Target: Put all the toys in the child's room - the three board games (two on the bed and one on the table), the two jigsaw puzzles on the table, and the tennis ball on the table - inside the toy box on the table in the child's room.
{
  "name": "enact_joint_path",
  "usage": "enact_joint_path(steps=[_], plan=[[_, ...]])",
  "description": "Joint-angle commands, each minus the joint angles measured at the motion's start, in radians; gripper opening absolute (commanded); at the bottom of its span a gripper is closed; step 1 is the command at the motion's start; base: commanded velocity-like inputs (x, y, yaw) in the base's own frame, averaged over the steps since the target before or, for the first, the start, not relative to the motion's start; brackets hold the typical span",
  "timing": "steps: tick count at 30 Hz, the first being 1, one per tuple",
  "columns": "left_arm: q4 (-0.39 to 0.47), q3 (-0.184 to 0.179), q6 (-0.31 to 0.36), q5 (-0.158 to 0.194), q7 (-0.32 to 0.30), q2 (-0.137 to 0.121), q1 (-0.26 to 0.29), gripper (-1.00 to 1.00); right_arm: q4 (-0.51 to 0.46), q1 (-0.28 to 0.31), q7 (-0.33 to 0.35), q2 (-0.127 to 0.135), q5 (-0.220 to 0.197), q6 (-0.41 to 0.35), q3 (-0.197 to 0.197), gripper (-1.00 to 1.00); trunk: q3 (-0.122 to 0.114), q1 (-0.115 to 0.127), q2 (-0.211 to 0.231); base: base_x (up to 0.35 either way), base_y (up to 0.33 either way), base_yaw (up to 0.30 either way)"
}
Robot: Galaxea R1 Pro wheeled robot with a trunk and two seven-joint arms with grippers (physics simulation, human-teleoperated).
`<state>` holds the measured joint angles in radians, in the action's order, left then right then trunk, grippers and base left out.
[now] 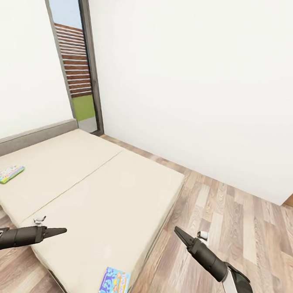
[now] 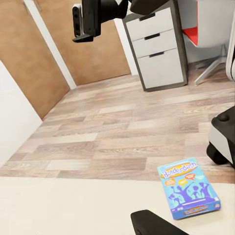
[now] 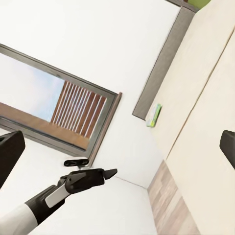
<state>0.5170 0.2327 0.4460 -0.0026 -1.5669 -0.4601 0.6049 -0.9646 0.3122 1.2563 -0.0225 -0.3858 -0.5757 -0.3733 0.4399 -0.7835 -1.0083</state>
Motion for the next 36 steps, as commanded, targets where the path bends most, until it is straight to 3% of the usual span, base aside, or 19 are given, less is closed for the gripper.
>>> enact_joint_path(steps=[1,27,36], plan=[[0.000,0.000,0.011,0.000,-0.004,0.000,0.000,1.00,0.000,0.001,0.002,-0.001,-0.001,-0.009,-0.003,1.00,0.001,0.000,-0.001,0.000,-0.002,0.019],[0.000,0.000,0.011,0.000,-0.004,0.001,0.001,1.00,-0.002,0.000,0.002,-0.002,0.001,-0.007,-0.003,1.00,-0.013,0.000,-0.001,0.000,-0.019,0.231],[0.000,0.000,0.011,0.000,-0.004,0.001,0.001,1.00,0.001,0.001,0.001,-0.001,0.002,-0.005,-0.002,1.00,-0.015,0.000,-0.001,0.000,-0.004,0.072]])
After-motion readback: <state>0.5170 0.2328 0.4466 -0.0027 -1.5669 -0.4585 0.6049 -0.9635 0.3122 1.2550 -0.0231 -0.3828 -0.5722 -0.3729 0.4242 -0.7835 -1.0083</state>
